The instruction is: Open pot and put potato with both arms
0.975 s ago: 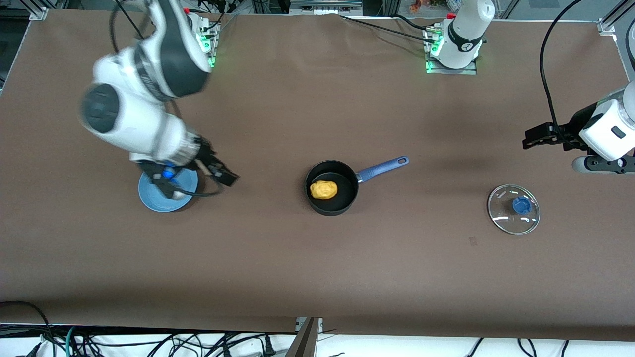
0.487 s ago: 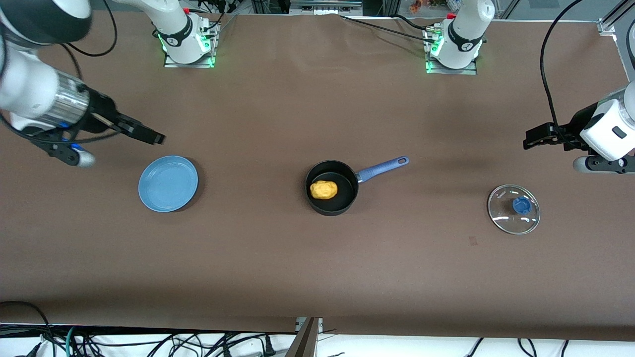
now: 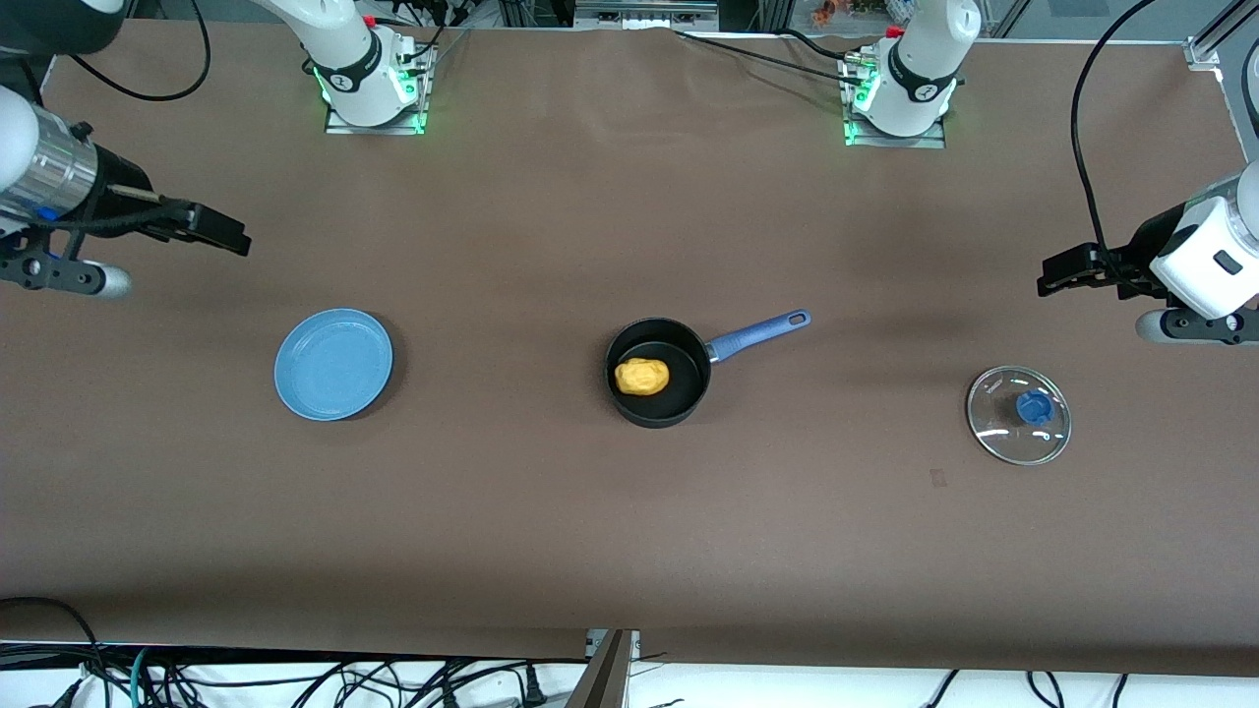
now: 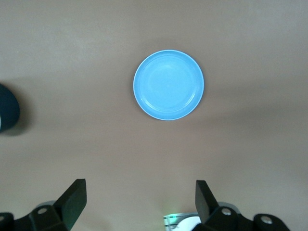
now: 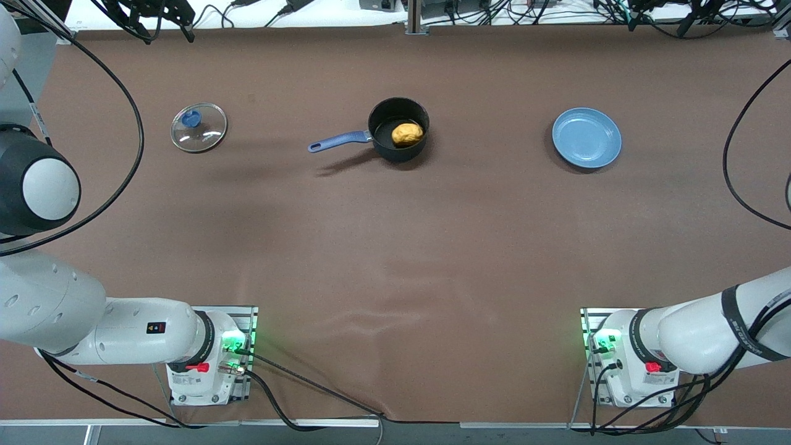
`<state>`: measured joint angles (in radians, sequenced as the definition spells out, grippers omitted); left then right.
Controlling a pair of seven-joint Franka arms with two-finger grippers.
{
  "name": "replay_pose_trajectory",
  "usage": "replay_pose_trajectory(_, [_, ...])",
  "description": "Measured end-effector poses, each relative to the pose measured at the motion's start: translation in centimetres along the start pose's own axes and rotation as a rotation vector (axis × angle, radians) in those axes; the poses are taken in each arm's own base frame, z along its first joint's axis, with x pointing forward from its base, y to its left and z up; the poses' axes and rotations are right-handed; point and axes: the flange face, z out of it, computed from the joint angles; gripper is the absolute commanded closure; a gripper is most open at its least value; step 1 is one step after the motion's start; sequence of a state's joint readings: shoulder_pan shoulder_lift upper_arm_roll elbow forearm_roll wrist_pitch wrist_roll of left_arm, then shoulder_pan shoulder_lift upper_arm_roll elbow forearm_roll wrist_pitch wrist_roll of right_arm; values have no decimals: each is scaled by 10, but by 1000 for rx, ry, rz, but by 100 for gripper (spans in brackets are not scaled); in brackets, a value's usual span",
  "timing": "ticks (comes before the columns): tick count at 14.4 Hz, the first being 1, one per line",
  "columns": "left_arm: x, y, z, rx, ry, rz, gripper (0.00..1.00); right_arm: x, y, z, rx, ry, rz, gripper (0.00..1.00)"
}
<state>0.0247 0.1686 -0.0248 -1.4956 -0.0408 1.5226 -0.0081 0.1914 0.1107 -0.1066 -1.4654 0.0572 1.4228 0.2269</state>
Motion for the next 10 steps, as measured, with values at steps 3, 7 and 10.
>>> replay_pose_trajectory(3, [0, 0, 0, 0, 0, 0, 0, -1, 17, -1, -8, 6, -47, 0])
replay_pose_trajectory(7, [0, 0, 0, 0, 0, 0, 0, 5, 20, 5, -30, 32, -120, 0])
replay_pose_trajectory(10, [0, 0, 0, 0, 0, 0, 0, 9, 28, 5, -27, 39, -143, 0])
